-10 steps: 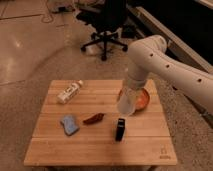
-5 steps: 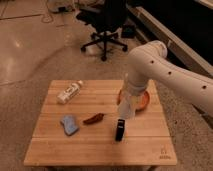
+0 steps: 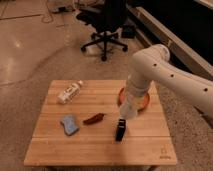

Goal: Place the ceramic cup over the eraser

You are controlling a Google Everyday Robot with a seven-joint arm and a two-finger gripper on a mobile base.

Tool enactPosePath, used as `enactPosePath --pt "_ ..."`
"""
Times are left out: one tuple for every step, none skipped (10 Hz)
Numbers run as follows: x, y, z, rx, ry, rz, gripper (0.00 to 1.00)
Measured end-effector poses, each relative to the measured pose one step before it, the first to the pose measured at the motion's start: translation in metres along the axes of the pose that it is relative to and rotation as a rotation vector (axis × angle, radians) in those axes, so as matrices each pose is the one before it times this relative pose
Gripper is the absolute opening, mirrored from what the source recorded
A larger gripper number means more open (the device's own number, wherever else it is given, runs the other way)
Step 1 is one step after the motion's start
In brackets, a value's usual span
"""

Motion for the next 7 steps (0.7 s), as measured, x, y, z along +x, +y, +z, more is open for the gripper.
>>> enactPosePath --pt "-0.00001 -0.00528 -0.01692 0.00683 0.00181 -0.00186 0.13" --pt "-0.00027 -0.00505 -0.01419 0.00956 0.00228 -0.00154 0.05" --pt "-0.00124 -0.00518 -0.01215 0.01139 0.00110 -0.00312 0.00" --pt "-0.00239 -0.00319 -0.00912 0.00678 -0.00232 -0.00440 0.00" --pt "-0.00296 0.00141 -0.00645 -0.00104 -0.00566 -0.00206 0.00" --pt "-0.00440 0.00409 -0.00481 -0.00448 -0.00767 -0.00168 0.00" --pt "-0.00979 0.01291 -0.00476 -0.01723 -0.01867 -0.00479 0.00"
